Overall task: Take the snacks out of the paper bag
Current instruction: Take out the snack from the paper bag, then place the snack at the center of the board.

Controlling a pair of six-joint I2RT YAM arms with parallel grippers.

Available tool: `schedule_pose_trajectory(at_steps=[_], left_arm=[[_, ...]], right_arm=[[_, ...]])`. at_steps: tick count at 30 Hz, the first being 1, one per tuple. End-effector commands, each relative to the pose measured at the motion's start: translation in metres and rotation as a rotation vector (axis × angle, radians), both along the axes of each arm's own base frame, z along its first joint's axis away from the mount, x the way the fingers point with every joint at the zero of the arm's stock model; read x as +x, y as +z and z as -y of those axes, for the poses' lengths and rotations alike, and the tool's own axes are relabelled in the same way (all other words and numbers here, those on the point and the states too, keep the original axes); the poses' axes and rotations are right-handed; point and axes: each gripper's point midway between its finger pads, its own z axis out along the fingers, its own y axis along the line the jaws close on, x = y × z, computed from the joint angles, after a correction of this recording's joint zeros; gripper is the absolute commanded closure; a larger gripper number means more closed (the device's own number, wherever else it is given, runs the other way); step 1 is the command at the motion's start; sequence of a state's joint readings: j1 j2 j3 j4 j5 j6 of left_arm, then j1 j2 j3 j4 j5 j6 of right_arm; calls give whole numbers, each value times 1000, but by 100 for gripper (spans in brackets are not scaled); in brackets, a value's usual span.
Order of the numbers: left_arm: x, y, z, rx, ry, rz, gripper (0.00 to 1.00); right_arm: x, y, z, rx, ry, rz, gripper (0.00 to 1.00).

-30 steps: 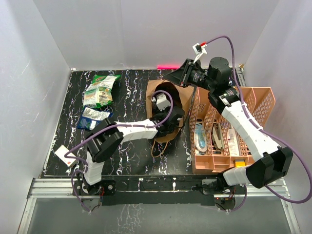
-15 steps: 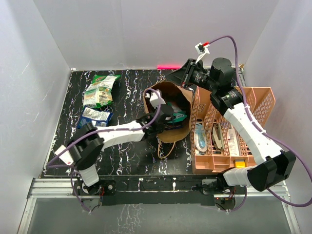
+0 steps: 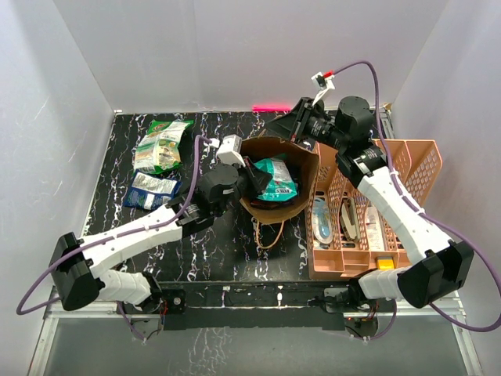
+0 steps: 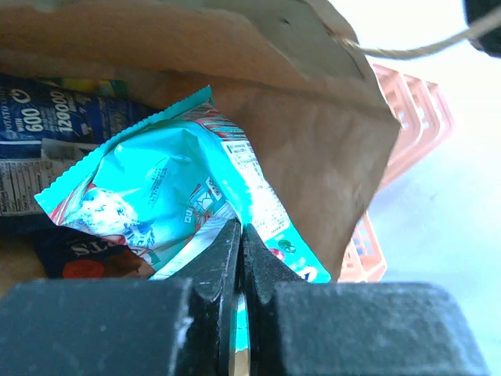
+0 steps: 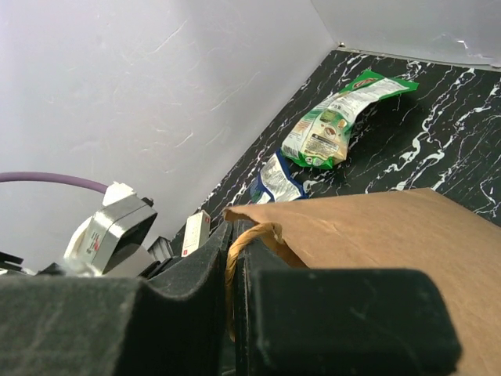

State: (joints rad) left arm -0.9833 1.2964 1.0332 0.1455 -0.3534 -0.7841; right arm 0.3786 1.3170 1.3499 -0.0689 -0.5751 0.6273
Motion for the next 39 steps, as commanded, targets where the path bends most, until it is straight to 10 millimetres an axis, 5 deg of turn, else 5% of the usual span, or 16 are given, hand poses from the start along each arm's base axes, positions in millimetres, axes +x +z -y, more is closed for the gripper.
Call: schedule_pose_trajectory(at_steps=[1,7,14,20,28,34,39], left_arm=[[-23,33,6,-8,-165,59,100],[-53,70,-14,43,-285,162,100],[-89,159,-60,11,-329,312,100],[-80,179,-117,151,-140,324,100],[-43,168,-243,409,497,226,100],[-36,123,-254,489,607,178,100],[-25,93,-242,493,619,177,100]], right_arm=[[-1,12,-2,20,18,74,92],[2,7,2,0,-15,80,92],[9,-1,4,-16,-41,82,92],[11,-8,-2,-13,-12,70,92],[9,-6,2,-16,-27,79,92],[7,-3,4,-21,-37,91,92],[7,-1,4,-17,-34,90,92]])
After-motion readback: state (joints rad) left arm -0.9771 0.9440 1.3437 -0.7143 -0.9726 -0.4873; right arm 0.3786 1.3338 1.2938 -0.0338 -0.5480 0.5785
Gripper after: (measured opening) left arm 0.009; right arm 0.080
